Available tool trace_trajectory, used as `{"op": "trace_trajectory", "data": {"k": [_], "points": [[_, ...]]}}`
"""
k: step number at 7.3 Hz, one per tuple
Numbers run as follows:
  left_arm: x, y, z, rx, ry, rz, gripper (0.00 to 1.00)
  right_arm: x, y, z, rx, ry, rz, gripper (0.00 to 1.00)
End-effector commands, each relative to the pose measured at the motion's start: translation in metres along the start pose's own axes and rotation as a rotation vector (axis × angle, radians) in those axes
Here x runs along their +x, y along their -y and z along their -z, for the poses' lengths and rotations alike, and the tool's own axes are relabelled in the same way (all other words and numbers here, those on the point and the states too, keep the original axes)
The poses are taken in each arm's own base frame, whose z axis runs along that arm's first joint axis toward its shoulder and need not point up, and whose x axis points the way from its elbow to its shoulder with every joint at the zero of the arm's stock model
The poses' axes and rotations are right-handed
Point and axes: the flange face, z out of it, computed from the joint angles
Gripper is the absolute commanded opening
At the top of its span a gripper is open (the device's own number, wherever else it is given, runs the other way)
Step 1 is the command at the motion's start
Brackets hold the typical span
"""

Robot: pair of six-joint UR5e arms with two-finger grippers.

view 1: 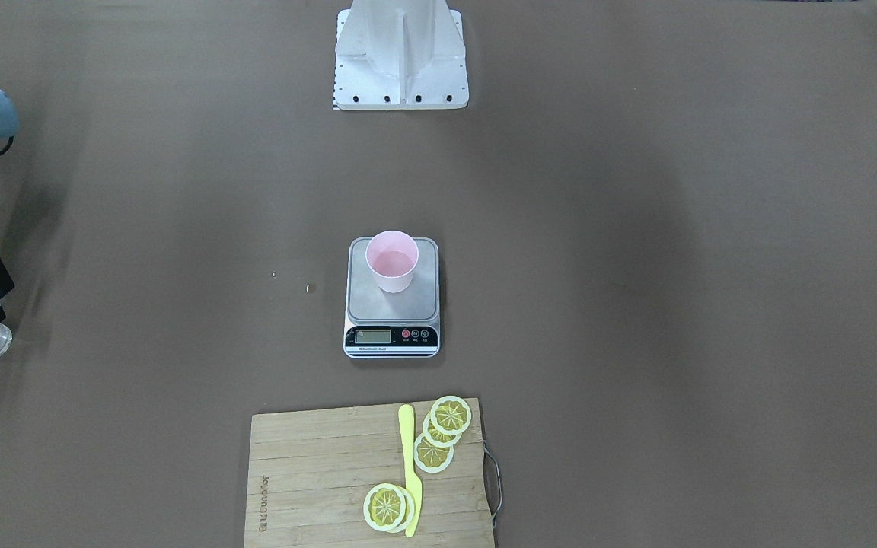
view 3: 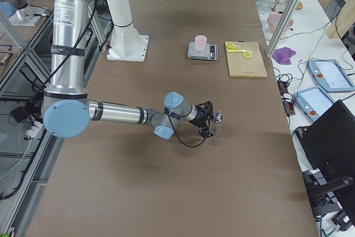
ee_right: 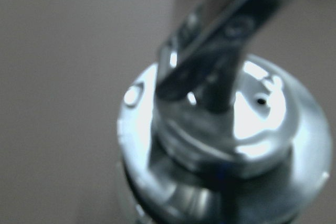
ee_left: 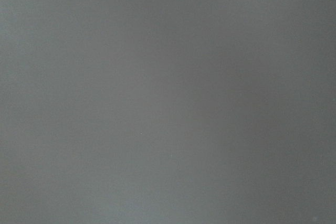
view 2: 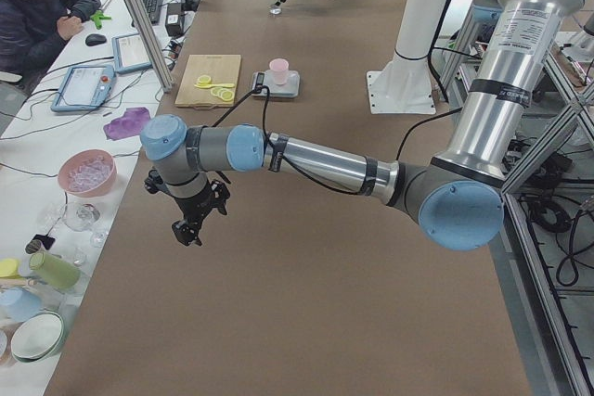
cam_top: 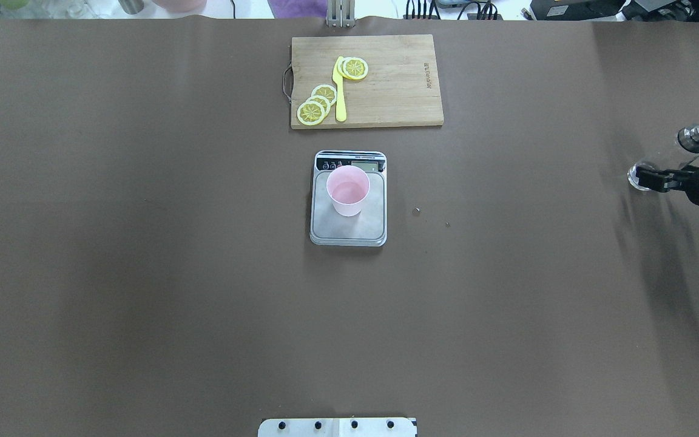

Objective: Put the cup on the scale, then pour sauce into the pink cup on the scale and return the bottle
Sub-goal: 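Reach the right gripper to the glass sauce bottle's metal spout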

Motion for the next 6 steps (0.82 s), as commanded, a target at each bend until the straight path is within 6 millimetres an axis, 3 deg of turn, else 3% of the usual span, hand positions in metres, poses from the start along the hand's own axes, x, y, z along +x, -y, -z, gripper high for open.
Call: {"op": "trace_trajectory", "data": {"k": [1, 6], "points": [[0.0012, 0.0013, 0.0017, 0.003, 0.002, -0.003, 0.98, -0.0003, 0.0, -0.0067, 0.003, -0.011, 0.001, 1.0], [0.0018, 0.0018, 0.0011, 0.002, 0.001, -0.003, 0.98, 0.0013, 0.0007, -0.0072, 0.013, -0.022, 0.001, 1.0]]}}
